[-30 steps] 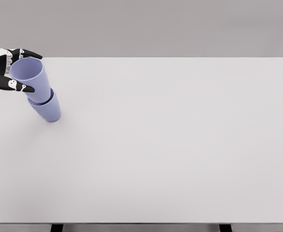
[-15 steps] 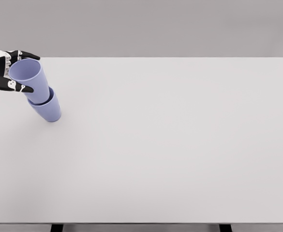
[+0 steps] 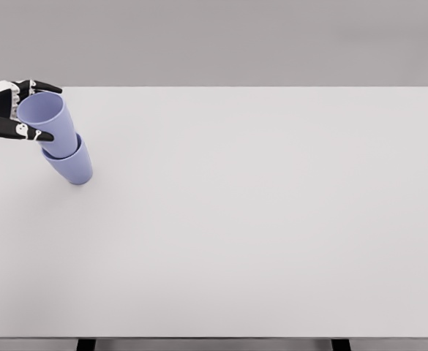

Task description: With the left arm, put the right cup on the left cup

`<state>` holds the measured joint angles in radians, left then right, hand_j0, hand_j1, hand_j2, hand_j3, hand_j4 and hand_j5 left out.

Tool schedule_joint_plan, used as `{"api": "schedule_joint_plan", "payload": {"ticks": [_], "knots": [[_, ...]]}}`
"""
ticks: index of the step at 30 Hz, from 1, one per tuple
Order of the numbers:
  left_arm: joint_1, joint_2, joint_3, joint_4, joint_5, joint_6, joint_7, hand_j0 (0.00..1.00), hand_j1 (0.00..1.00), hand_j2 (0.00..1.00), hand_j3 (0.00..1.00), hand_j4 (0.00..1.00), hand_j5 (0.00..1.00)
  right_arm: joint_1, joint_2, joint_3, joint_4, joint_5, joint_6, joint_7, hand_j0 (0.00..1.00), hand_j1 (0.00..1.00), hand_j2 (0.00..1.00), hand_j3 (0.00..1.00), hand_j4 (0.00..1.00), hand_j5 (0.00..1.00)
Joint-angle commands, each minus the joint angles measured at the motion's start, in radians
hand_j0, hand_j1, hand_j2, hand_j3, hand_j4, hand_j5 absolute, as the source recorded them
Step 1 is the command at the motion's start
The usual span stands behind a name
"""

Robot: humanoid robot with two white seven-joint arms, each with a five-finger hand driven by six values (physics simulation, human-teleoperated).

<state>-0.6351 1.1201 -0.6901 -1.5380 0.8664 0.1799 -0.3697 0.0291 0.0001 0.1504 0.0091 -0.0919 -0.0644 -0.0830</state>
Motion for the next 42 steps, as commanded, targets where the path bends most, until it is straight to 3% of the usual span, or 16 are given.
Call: {"api": "schedule_joint_plan", "payload": {"ticks": [1, 8, 11, 18, 30, 32, 34, 42], "knots": [[0.0, -0.008, 0.001, 0.009, 0.002, 0.0, 0.0, 0.71, 0.71, 0.71, 0.71, 0.71, 0.71, 0.0, 0.0, 0.0, 0.0, 0.0, -0.002, 0.0, 1.0, 1.0, 1.0, 1.0, 1.0, 1.0], [0.0, -0.011, 0.001, 0.018, 0.002, 0.0, 0.0, 0.72, 0.72, 0.72, 0.72, 0.72, 0.72, 0.0, 0.0, 0.0, 0.0, 0.0, 0.0, 0.0, 1.0, 1.0, 1.0, 1.0, 1.0, 1.0], [0.003, -0.01, 0.001, 0.018, -0.001, 0.0, 0.0, 0.81, 0.81, 0.81, 0.81, 0.81, 0.81, 0.0, 0.0, 0.0, 0.0, 0.0, 0.0, 0.0, 1.0, 1.0, 1.0, 1.0, 1.0, 1.0], [0.003, -0.01, 0.001, 0.007, -0.003, -0.008, 0.0, 0.9, 0.9, 0.9, 0.9, 0.9, 0.9, 0.0, 0.0, 0.0, 0.0, 0.0, 0.0, 0.0, 1.0, 1.0, 1.0, 1.0, 1.0, 1.0], [0.002, -0.008, 0.001, 0.007, -0.001, -0.019, 0.0, 0.9, 0.9, 0.9, 0.9, 0.9, 0.9, 0.0, 0.0, 0.0, 0.0, 0.0, 0.0, 0.0, 1.0, 1.0, 1.0, 1.0, 1.0, 1.0], [0.002, -0.006, 0.001, 0.006, -0.003, -0.019, -0.002, 0.99, 0.99, 0.99, 0.99, 0.99, 0.99, 0.0, 0.0, 0.0, 0.0, 0.0, 0.0, 0.0, 1.0, 1.0, 1.0, 1.0, 1.0, 1.0], [-0.002, -0.002, 0.003, 0.001, -0.003, -0.019, -0.002, 1.0, 1.0, 1.0, 1.0, 1.0, 1.0, 0.0, 0.0, 0.0, 0.0, 0.0, 0.0, 0.0, 1.0, 1.0, 1.0, 1.0, 1.0, 1.0], [0.002, 0.036, 0.076, -0.063, -0.004, -0.019, -0.002, 1.0, 1.0, 1.0, 1.0, 1.0, 1.0, 0.0, 0.0, 0.0, 0.0, 0.0, 0.0, 0.0, 1.0, 1.0, 1.0, 1.0, 1.0, 1.0]]}}
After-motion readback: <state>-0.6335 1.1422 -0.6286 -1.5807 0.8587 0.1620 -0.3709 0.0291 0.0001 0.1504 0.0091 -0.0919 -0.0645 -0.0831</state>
